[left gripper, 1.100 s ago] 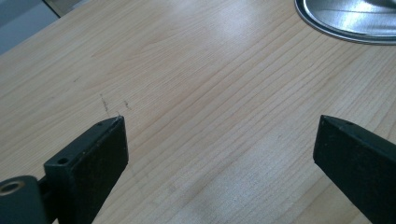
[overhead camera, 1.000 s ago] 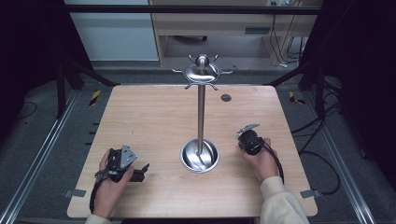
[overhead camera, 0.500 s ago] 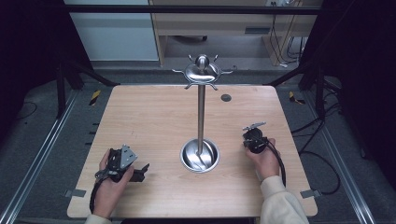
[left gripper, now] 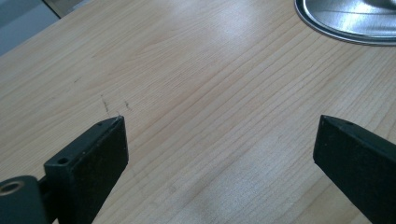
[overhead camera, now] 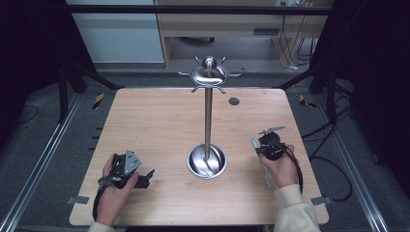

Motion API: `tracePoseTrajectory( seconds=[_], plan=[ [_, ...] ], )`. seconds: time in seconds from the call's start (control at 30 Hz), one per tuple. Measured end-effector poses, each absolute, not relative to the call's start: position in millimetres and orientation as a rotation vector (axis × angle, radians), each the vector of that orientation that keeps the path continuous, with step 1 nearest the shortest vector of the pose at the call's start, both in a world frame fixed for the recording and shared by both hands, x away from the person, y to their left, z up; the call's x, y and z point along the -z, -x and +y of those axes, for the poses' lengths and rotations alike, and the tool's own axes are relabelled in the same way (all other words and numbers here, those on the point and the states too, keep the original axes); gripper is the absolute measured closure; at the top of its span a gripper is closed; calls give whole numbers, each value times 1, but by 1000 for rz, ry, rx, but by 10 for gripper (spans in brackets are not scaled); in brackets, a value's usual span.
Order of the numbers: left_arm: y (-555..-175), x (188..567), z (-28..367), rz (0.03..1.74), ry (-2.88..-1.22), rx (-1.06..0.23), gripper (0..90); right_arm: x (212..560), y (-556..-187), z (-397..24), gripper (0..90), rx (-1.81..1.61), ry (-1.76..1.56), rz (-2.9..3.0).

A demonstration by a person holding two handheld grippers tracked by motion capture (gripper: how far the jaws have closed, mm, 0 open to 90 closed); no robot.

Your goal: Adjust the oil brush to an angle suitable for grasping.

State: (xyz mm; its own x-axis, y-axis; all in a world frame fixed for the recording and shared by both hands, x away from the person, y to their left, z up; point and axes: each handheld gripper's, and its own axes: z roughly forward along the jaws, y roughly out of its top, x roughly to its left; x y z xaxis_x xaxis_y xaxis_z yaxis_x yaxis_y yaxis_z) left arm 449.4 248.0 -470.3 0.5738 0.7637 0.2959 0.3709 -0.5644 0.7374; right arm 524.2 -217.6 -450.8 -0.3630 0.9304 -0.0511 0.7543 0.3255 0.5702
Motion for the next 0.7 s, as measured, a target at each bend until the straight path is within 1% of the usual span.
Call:
tracePoseTrajectory(
  seconds=[0.1,0.13,0.17,0.2,0.23,0.43,0.6,0.7],
  plan=[
    [-449,470,248,901,-2181,-814,28,451,-523,-220,702,-614,-1525,2248],
    [-450,470,248,899,-2189,-815,28,451,-523,-221,672,-604,-1542,2258],
    [-450,470,248,900,-2188,-814,28,451,-523,-221,672,-604,-1542,2258],
    [-450,470,248,900,-2188,-815,28,452,-524,-221,639,-586,-1559,2269],
    [-450,470,248,900,-2188,-814,28,453,-524,-221,633,-579,-1568,2282],
    [-450,470,248,898,-2192,-812,28,456,-525,-222,636,-521,-1616,2317],
    [-450,471,247,900,-2188,-808,28,461,-526,-224,666,-479,-1645,2347],
    [-450,471,247,898,-2191,-803,28,463,-527,-225,705,-460,-1661,2363]
  ],
)
